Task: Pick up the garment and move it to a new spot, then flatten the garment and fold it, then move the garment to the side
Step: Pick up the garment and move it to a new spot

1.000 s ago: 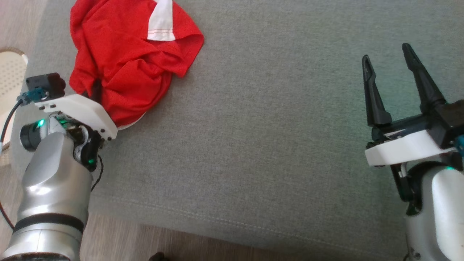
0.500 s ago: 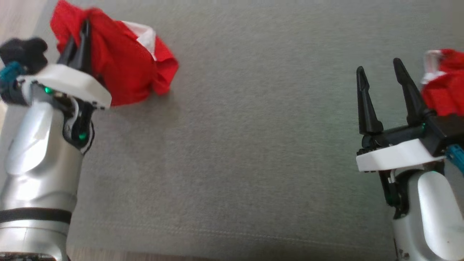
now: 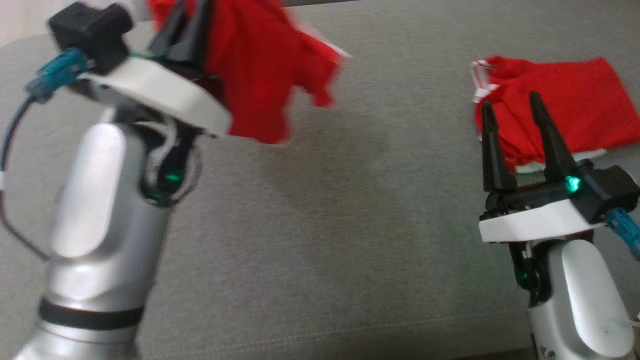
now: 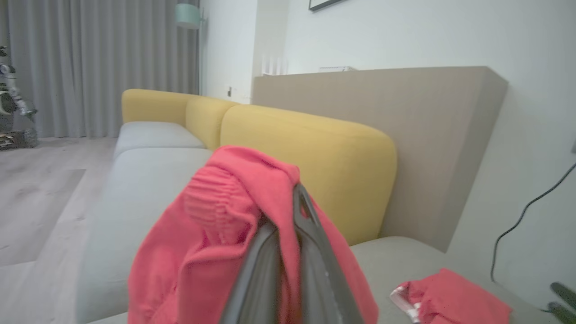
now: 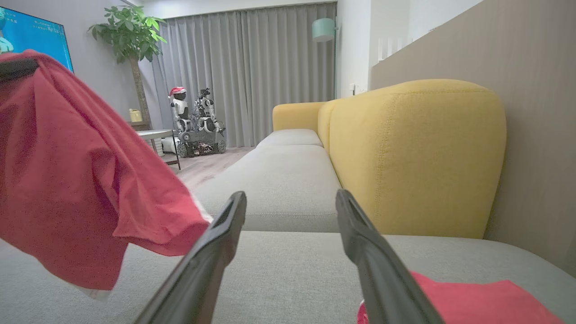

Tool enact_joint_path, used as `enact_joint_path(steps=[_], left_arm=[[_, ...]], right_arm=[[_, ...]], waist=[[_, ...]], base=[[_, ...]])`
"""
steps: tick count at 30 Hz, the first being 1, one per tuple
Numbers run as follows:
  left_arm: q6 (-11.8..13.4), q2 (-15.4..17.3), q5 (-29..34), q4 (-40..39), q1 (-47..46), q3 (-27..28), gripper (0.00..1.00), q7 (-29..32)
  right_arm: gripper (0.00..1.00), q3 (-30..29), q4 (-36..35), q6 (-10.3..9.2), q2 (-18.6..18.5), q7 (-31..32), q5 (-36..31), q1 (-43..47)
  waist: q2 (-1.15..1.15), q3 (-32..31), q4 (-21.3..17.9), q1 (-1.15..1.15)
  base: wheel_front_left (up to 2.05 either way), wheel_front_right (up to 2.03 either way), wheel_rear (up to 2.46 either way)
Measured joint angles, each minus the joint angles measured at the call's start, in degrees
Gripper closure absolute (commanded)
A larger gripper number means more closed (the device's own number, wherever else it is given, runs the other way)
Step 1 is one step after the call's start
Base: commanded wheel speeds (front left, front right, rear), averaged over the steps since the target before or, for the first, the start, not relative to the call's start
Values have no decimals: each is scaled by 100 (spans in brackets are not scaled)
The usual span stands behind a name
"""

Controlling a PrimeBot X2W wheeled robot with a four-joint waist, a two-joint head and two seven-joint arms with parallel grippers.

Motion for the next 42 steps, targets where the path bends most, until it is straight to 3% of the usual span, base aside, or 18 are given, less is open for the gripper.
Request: enact_joint_path(steps=[4, 9, 16, 23, 34, 35, 36, 37, 42], left_arm=[[192, -350, -34, -342, -112, -167, 100, 59], [316, -436, 100, -323, -197, -371, 100, 32], [267, 110, 632, 254, 918, -903, 100, -35], [236, 735, 878, 735, 1934, -1105, 100, -76], [230, 909, 764, 838, 2544, -1273, 100, 182], [248, 895, 743, 836, 2558, -1267, 75, 167], [309, 868, 744, 828, 2559, -1257, 9, 83], [371, 822, 735, 803, 2558, -1224, 0, -13], [573, 422, 431, 648, 2555, -951, 0, -634]], right_arm=[[0, 89, 48, 0, 2, -108, 93, -8], [0, 133, 145, 0, 2, -225, 189, -35], [0, 178, 261, 0, 3, -335, 229, -153], [0, 141, 392, 0, 7, -352, 208, -151], [0, 118, 447, 0, 8, -244, 118, -125], [0, 119, 456, 0, 8, -209, 111, -125], [0, 120, 481, 0, 8, -191, 87, -124], [0, 122, 505, 0, 8, -187, 75, -119], [0, 90, 611, 0, 8, -92, 66, -58]], waist=[[0, 38, -283, 0], [0, 217, -484, 0], [0, 461, -586, 0], [0, 423, -355, 0], [0, 120, 137, 0], [0, 99, 167, 0], [0, 73, 190, 0], [0, 42, 209, 0], [0, -155, 292, 0]], base=[[0, 0, 0], [0, 0, 0], [0, 0, 0], [0, 0, 0], [0, 0, 0], [0, 0, 0], [0, 0, 0], [0, 0, 0], [0, 0, 0]])
